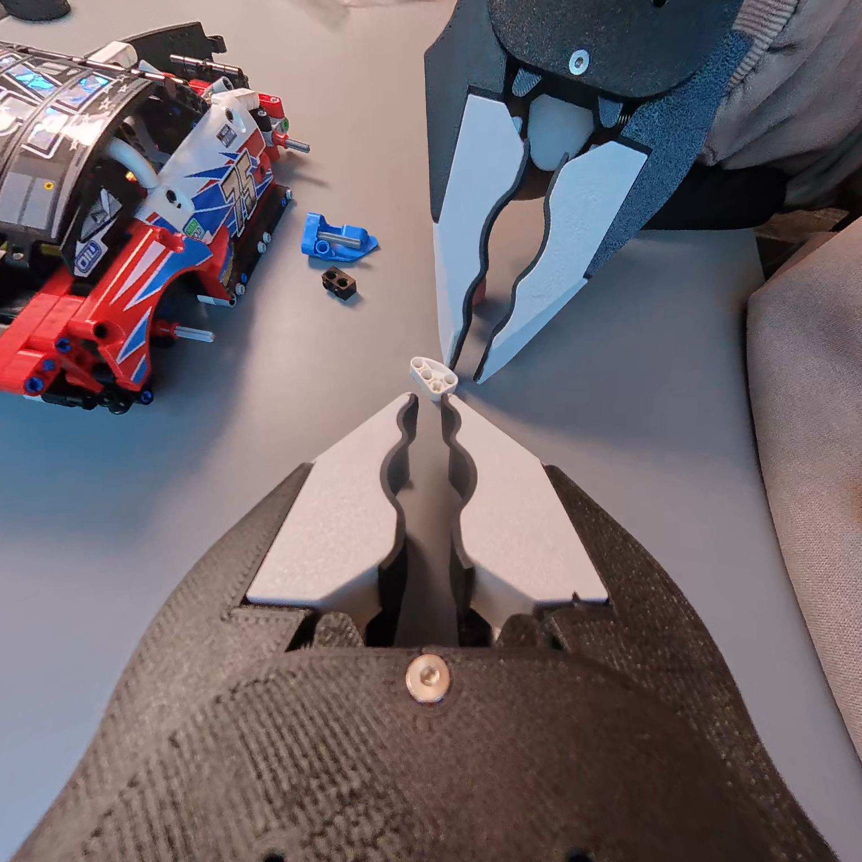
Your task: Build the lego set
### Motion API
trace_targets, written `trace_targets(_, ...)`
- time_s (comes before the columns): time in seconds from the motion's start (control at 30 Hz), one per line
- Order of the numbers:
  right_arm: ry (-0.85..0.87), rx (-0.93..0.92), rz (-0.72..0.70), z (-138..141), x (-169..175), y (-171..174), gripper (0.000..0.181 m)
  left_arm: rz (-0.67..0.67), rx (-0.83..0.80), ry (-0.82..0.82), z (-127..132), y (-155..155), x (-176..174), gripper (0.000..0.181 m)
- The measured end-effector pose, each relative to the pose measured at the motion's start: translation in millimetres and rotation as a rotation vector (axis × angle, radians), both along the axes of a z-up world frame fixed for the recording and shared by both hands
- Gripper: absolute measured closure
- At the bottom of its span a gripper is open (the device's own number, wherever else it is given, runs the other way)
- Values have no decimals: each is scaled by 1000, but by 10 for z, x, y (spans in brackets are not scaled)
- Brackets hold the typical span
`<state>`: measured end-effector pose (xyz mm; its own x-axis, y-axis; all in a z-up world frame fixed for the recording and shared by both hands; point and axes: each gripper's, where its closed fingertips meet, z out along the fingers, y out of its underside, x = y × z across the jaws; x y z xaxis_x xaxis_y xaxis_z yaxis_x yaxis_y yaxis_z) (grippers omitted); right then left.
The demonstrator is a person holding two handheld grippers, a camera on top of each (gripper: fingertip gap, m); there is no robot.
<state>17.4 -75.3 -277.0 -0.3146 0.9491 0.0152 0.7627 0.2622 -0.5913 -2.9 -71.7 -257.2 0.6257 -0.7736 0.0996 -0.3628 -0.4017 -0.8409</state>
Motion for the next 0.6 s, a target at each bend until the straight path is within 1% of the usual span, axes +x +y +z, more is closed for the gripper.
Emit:
trace_targets(0.1,50,-22,18,59,-40,-10,173,2,0,2,0,0,-10,174)
trace_targets(0.17,91,-17,37,132,-42,35,168,5,1,5,-3,1,-24,173)
trace_targets(0.23,129,32,70,169,-24,110,163,8,3,8,-4,5,-35,173)
trace_targets(0.3,126,69,103,131,21,160,156,9,3,11,-7,6,-41,172)
trace_targets(0.4,111,65,132,54,39,129,146,6,5,21,-17,1,-39,171)
trace_targets(0.5,107,75,137,39,-25,91,147,-2,5,32,-29,-9,-32,171)
trace_targets(0.6,92,85,144,10,-91,80,152,-10,6,40,-37,-19,-24,171)
